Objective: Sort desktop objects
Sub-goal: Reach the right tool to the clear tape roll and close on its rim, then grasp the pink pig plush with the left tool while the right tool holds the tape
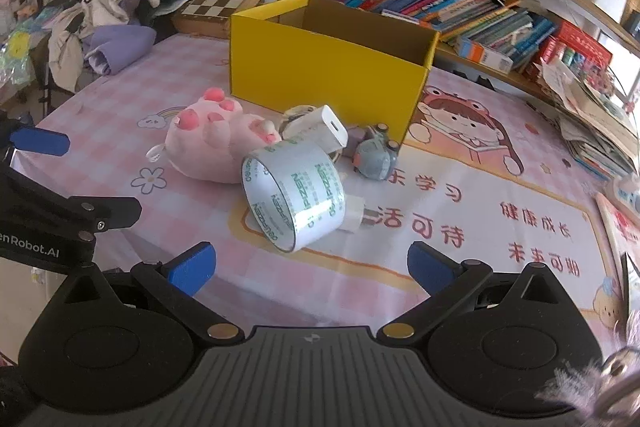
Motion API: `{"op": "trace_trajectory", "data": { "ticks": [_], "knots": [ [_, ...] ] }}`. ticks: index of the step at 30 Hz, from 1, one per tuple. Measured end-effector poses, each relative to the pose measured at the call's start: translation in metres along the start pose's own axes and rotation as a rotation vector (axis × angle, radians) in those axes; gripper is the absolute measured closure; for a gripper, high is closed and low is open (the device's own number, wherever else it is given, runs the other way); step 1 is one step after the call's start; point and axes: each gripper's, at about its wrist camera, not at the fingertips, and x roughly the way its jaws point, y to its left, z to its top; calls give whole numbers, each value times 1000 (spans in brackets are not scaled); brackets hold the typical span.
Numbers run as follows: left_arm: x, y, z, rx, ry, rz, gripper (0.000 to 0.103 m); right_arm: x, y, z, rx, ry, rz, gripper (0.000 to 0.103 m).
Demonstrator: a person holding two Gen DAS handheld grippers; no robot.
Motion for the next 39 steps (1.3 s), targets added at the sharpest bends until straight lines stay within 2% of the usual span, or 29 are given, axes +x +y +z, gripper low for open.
{"op": "trace_trajectory", "data": {
  "ticks": [7,12,14,28,30,32,38,39],
  "knots": [
    [3,8,5,-36,-6,22,0,12,0,13,-28,-2,20,0],
    [7,11,10,-50,-8,33,0,20,-1,22,-49,1,31,5],
    [8,12,12,-58,-11,37,0,24,-2,25,-54,5,33,14],
    [18,16,25,-97,-33,49,0,49,-12,41,-85,52,70,40],
    [20,16,27,-95,-34,51,0,52,-14,42,-85,61,80,46],
    [22,15,29,-90,-36,55,0,56,-16,44,-81,70,102,60],
    [27,12,34,-73,-41,58,0,52,-22,47,-67,41,117,62],
    [28,12,34,-71,-43,57,0,51,-23,48,-66,36,116,65]
  ]
}}
